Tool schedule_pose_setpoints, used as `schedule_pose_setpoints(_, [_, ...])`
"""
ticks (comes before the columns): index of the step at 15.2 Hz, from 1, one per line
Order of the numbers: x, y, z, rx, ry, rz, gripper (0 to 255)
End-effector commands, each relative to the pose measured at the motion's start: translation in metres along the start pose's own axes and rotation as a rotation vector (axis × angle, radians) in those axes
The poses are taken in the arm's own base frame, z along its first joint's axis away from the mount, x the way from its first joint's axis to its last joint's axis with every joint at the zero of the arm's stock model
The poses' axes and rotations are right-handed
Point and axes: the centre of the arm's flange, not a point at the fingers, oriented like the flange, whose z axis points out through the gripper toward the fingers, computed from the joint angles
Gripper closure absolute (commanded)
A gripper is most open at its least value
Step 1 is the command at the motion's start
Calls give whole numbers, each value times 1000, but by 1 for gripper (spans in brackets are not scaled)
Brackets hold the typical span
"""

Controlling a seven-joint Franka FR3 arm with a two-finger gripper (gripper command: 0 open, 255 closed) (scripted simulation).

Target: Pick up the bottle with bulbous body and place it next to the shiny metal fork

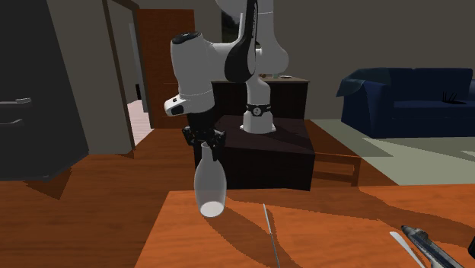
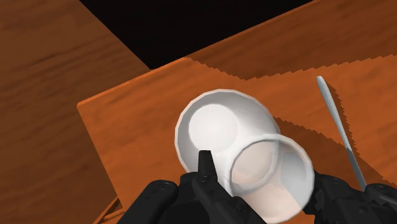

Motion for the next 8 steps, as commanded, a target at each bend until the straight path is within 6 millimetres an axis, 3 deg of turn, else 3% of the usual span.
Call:
schedule_pose_setpoints(1, [0, 0, 0, 0, 0, 0, 255])
schedule_pose_setpoints(3, [0, 0, 0, 0, 0, 0, 255])
schedule_pose_setpoints(8, [-5, 0, -26, 0, 0, 0, 255])
